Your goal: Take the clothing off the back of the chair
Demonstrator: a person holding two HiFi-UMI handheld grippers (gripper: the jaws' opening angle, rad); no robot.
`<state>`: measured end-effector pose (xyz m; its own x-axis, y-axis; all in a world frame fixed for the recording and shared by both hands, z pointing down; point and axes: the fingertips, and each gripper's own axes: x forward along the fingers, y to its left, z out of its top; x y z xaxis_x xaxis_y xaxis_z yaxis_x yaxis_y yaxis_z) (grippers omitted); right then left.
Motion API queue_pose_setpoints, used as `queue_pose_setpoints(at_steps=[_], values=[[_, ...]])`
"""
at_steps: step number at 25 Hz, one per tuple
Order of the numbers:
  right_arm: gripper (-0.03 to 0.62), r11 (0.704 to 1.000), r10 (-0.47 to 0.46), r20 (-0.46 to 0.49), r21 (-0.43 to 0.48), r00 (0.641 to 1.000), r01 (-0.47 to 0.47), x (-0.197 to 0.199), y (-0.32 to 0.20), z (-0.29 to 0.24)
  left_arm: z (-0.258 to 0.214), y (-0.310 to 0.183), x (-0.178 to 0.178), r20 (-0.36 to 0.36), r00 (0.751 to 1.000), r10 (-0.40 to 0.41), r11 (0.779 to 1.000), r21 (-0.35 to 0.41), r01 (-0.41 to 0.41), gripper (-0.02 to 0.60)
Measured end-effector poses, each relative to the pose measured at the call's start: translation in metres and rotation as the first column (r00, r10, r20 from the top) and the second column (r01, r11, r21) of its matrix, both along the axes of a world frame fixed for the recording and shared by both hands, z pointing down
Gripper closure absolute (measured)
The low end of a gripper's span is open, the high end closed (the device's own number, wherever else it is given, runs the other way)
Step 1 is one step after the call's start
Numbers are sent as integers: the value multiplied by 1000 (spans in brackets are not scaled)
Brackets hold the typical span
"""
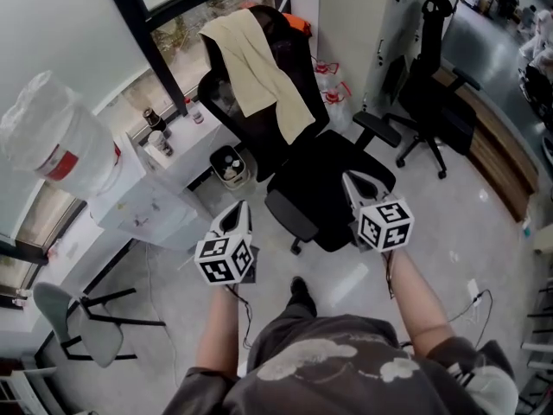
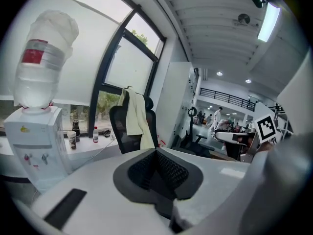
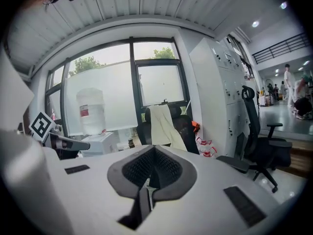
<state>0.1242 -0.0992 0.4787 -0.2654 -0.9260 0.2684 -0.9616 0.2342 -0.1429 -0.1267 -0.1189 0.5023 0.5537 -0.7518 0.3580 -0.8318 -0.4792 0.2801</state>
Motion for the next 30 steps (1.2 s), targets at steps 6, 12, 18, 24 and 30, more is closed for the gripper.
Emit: queue_pose_setpoints(at_steps=[6, 12, 18, 24, 30], values=[[602, 1000, 18, 24, 23, 1000, -19, -12, -73, -17, -5, -66, -13, -16, 1000, 11, 1000, 4, -11, 581], [602, 1000, -8, 6, 20, 1000, 8, -19, -124, -30, -12, -111, -22, -40, 999, -8, 1000, 14, 9, 581], [600, 998, -51, 30, 31, 998, 50, -19, -187, -41, -22, -147, -27, -38, 998, -54, 998, 33, 55, 583], [600, 995, -104, 76, 23, 992, 102, -12, -260, -37, -31, -192, -24, -9, 992, -127, 990, 53, 127, 581], [573, 984, -177, 75, 1, 981, 178, -7, -329, -26, -31, -239, -14, 10, 981, -193, 980, 53, 192, 581]])
